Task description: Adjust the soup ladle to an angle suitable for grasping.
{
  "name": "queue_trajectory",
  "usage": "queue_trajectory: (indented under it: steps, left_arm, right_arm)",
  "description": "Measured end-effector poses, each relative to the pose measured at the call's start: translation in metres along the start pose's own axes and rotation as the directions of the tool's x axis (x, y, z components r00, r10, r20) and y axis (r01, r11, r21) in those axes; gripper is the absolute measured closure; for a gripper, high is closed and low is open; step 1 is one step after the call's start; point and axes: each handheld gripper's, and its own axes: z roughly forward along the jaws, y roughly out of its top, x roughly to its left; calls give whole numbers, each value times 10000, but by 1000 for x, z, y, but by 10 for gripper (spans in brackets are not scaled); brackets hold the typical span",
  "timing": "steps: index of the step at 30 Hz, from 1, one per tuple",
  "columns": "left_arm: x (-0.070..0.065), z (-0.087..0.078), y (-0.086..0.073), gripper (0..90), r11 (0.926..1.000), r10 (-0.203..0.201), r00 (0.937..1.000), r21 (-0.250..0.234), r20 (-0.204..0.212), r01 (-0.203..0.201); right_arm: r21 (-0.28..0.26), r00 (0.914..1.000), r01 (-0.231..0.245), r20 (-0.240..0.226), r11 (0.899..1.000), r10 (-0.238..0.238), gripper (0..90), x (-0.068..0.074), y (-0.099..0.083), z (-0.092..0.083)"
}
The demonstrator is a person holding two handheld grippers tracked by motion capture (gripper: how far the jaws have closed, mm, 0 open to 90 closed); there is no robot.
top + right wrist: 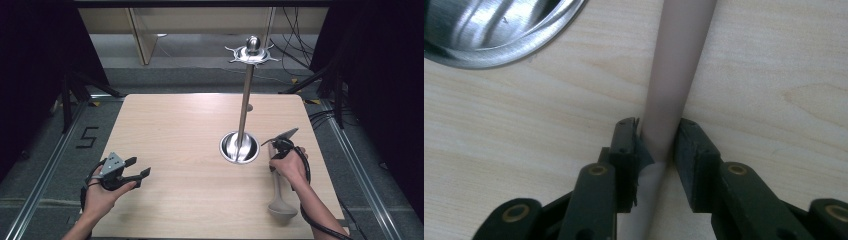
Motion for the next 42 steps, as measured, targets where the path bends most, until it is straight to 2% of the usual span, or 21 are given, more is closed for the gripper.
queue_trajectory:
  steps: [4, 8, 13, 16, 18, 20, 21, 23, 27, 28, 30, 31, 32, 33, 34, 35, 36, 37, 39, 40, 42]
  left_arm:
    - [-1, 0, 0, 315, 9999, -157, 9999, -25, 47, 157]
    - [0, 1, 0, 315, 10000, 12, 10000, 1, 10, -12]
    - [-1, 1, 0, 315, 10000, 8, 10000, 12, 11, -8]
    - [-1, 1, 0, 314, 9999, -105, 9999, -36, 46, 105]
    - [-2, 0, 0, 313, 9992, -377, 9992, -113, 112, 378]
    - [-1, 0, 2, 313, 9997, -186, 9998, -168, 117, 188]
    - [-2, 0, 2, 312, 9990, -397, 9991, -197, 168, 400]
    - [-2, -1, 4, 311, 9994, -257, 9996, -243, 135, 261]
    - [-2, -1, 6, 309, 9993, -211, 9997, -305, 144, 216]
    - [-5, -2, 5, 309, 9979, -582, 9982, -264, 119, 585]
    - [-5, -2, 7, 309, 9982, -515, 9985, -304, 169, 520]
    - [-2, -2, 8, 309, 9994, -73, 9998, -325, 160, 78]
    - [-5, -2, 8, 309, 9976, -560, 9982, -398, 190, 567]
    - [-5, -2, 8, 309, 9978, -517, 9984, -414, 220, 526]
    - [-4, -2, 9, 309, 9980, -445, 9988, -445, 213, 454]
    - [-3, -2, 10, 309, 9987, -226, 9996, -451, 163, 233]
    - [-3, -2, 10, 310, 9990, -95, 9998, -445, 179, 103]
    - [-3, -2, 11, 311, 9990, -90, 9998, -447, 179, 98]
    - [-4, -2, 10, 312, 9988, -155, 9997, -467, 202, 164]
    - [-5, -3, 10, 312, 9984, -305, 9993, -463, 199, 314]
    - [-4, -3, 11, 312, 9988, -166, 9997, -461, 174, 174]
  right_arm:
    - [-22, 9967, -698, -422, 9976, 696, 744, -1, -1, 0]
    - [-863, 9950, -19, -995, 9963, -67, 760, -11, -7, -5]
    - [-1431, 9829, -287, -1839, 9893, 19, 763, -12, -22, -28]
    - [-2223, 9721, -130, -2312, 9749, -398, 763, -18, -38, -44]
    - [-3099, 9622, -199, -2643, 9506, -660, 763, -22, -48, -53]
    - [-3220, 9613, -327, -2693, 9462, -584, 763, -24, -58, -65]
    - [-3544, 9564, -155, -2780, 9350, -896, 763, -28, -63, -69]
    - [-4557, 9421, 339, -2825, 8895, -1807, 763, -36, -72, -72]
    - [-5835, 9108, 253, -3212, 8117, -2592, 762, -42, -93, -81]
    - [-5835, 9108, 253, -3212, 8117, -2592, 762, -42, -93, -81]
    - [-6277, 9007, 384, -3152, 7775, -2989, 762, -44, -100, -83]
    - [-6335, 8969, 204, -3303, 7735, -2942, 762, -42, -106, -84]
    - [-6588, 8910, 413, -3159, 7512, -3261, 762, -43, -108, -84]
    - [-6911, 8822, 669, -2960, 7196, -3663, 762, -44, -112, -85]
    - [-7021, 8722, 755, -2977, 7080, -3882, 762, -44, -115, -86]
    - [-7195, 8751, 806, -2803, 6898, -3946, 762, -42, -118, -88]
    - [-7407, 8675, 1034, -2593, 6638, -4245, 762, -42, -120, -90]
    - [-7363, 8587, 704, -2985, 6730, -4165, 762, -39, -123, -91]
    - [-7813, 8490, 1044, -2522, 6154, -4643, 762, -41, -125, -94]
    - [-7944, 8459, 1056, -2445, 5981, -4741, 762, -41, -126, -95]
    - [-8082, 8408, 778, -2615, 5838, -4741, 763, -39, -129, -98]
